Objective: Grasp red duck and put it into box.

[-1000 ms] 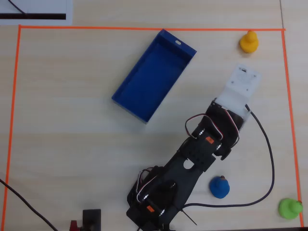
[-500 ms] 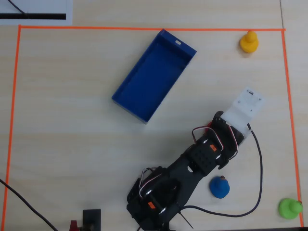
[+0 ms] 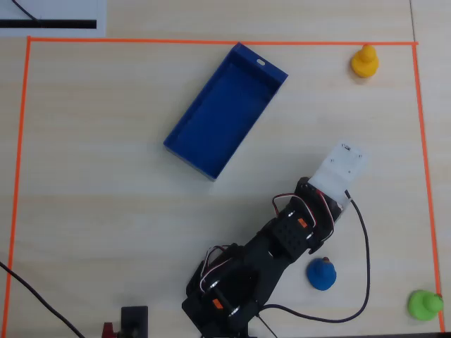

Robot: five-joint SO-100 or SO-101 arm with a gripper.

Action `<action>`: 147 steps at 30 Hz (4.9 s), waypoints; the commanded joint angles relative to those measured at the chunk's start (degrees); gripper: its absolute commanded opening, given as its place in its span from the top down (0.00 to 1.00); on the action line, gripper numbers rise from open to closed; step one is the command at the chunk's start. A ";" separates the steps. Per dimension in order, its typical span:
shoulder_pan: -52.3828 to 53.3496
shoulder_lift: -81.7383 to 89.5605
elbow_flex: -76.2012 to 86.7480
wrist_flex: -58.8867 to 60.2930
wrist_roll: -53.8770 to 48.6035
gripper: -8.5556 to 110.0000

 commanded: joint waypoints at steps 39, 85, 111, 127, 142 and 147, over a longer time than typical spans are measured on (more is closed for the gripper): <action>-9.76 6.15 -23.47 17.84 26.81 0.93; -47.37 -34.89 -31.73 -5.27 23.91 0.93; -42.71 -12.74 -37.71 0.44 36.83 0.86; -57.66 41.13 -2.29 53.26 17.58 0.93; -56.07 59.77 20.39 49.04 15.12 0.93; -54.93 60.21 22.50 48.87 15.12 0.93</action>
